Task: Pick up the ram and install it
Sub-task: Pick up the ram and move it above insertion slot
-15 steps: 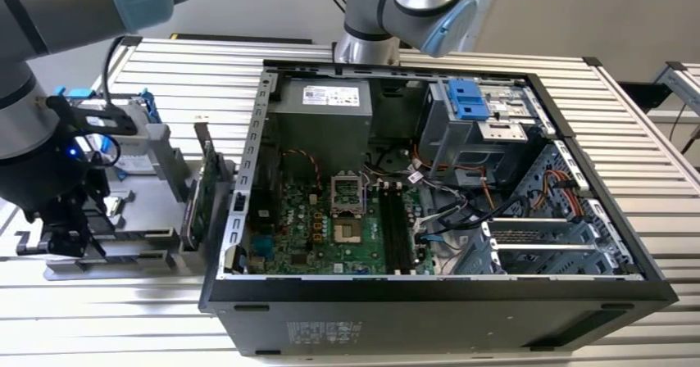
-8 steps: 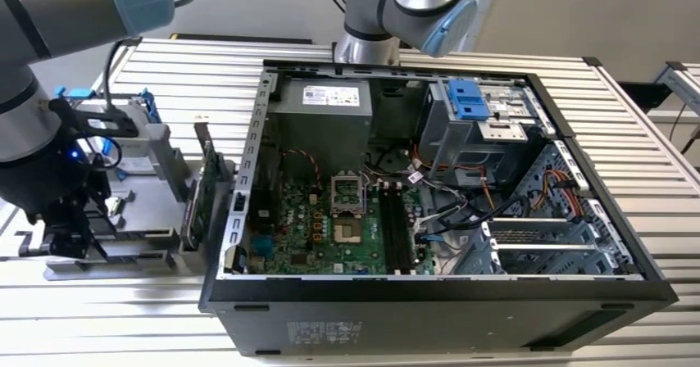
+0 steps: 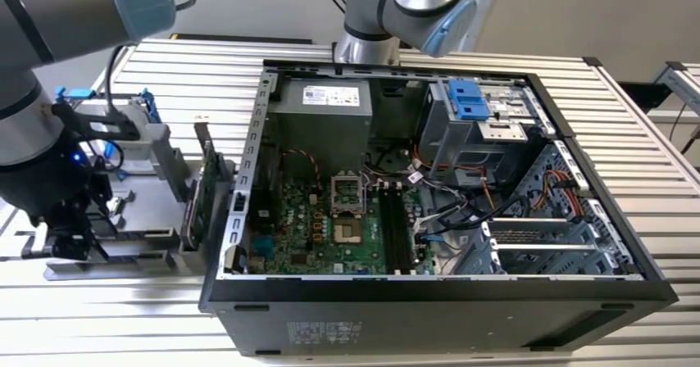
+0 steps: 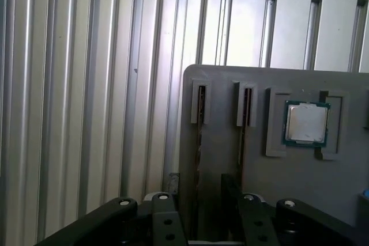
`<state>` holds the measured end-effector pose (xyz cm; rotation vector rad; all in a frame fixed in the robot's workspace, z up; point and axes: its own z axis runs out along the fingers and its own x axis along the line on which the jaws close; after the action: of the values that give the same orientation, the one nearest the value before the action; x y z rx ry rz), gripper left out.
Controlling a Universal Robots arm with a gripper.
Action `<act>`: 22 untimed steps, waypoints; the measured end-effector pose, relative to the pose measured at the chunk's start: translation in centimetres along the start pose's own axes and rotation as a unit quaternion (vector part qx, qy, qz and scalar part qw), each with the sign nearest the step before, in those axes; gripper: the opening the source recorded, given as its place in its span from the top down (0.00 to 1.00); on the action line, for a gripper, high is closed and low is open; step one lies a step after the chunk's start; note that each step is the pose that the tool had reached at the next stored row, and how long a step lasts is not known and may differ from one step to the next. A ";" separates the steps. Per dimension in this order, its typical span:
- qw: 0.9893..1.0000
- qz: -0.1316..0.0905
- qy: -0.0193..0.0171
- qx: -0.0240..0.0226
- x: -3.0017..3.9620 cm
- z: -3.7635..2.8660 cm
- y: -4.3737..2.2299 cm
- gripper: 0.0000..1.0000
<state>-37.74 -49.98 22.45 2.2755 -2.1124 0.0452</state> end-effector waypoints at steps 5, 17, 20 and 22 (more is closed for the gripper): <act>1.000 0.000 0.000 0.000 -0.02 0.35 0.00 0.00; 1.000 -0.008 0.000 0.000 -0.05 1.00 -0.01 0.00; 1.000 -0.009 0.000 0.000 -0.05 1.16 0.00 0.00; 1.000 -0.010 0.000 0.000 -0.03 1.26 -0.01 0.00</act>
<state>-37.74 -50.01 21.19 2.2970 -2.0891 0.0460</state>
